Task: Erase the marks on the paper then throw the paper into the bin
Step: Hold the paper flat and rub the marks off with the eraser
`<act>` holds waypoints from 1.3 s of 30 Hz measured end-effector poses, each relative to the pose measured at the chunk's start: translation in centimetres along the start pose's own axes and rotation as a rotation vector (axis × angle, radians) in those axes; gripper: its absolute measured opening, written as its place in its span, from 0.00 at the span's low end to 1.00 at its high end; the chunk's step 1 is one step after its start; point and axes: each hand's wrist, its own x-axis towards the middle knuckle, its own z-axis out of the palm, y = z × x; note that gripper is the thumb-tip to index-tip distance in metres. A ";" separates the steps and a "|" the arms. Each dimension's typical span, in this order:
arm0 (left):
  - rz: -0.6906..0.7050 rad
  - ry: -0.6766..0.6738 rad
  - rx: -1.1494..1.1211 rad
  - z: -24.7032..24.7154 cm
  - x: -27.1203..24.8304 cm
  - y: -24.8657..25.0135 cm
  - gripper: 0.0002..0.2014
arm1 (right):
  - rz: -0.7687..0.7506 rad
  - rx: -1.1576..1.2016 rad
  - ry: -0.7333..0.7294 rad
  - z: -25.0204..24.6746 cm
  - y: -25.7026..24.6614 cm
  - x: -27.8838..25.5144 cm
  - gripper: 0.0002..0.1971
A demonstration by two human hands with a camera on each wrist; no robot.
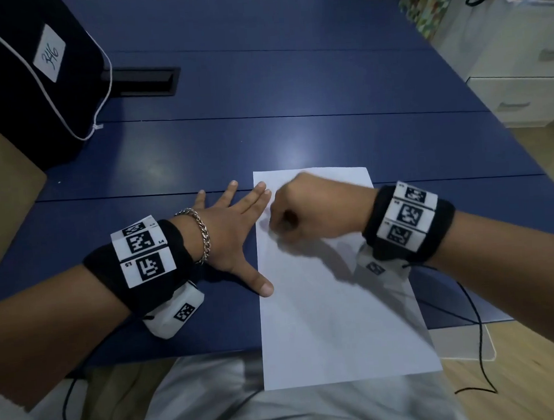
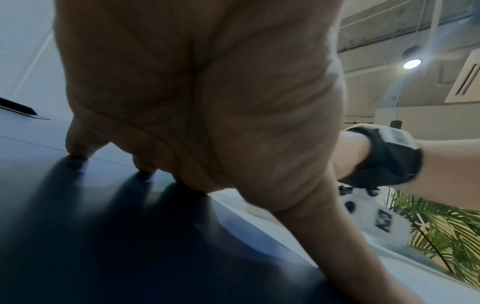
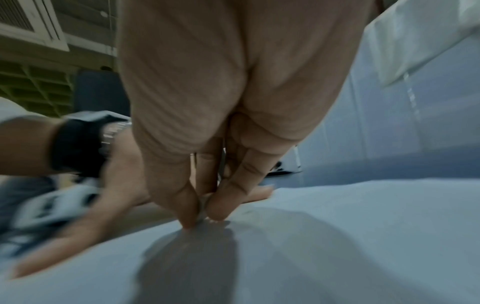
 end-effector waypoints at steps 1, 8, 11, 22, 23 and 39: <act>-0.001 -0.001 -0.002 0.0 0.0 0.1 0.84 | 0.045 -0.009 0.050 -0.5 0.9 0.3 0.05; -0.001 -0.001 -0.008 0.1 0.0 -0.1 0.85 | -0.013 0.045 -0.036 1.0 -1.6 -2.8 0.05; 0.010 0.003 -0.006 0.1 0.0 -0.2 0.85 | 0.039 0.137 0.052 0.0 -0.2 -5.3 0.06; 0.022 -0.013 -0.016 0.1 -0.1 -0.5 0.84 | 0.447 0.382 0.310 1.3 3.5 -17.2 0.09; 0.023 -0.013 -0.013 0.1 -0.2 -0.4 0.83 | 0.454 0.389 0.307 1.8 3.2 -17.7 0.11; 0.194 0.000 0.076 0.0 -0.8 1.6 0.78 | 0.335 0.389 0.147 5.7 -0.7 -19.1 0.05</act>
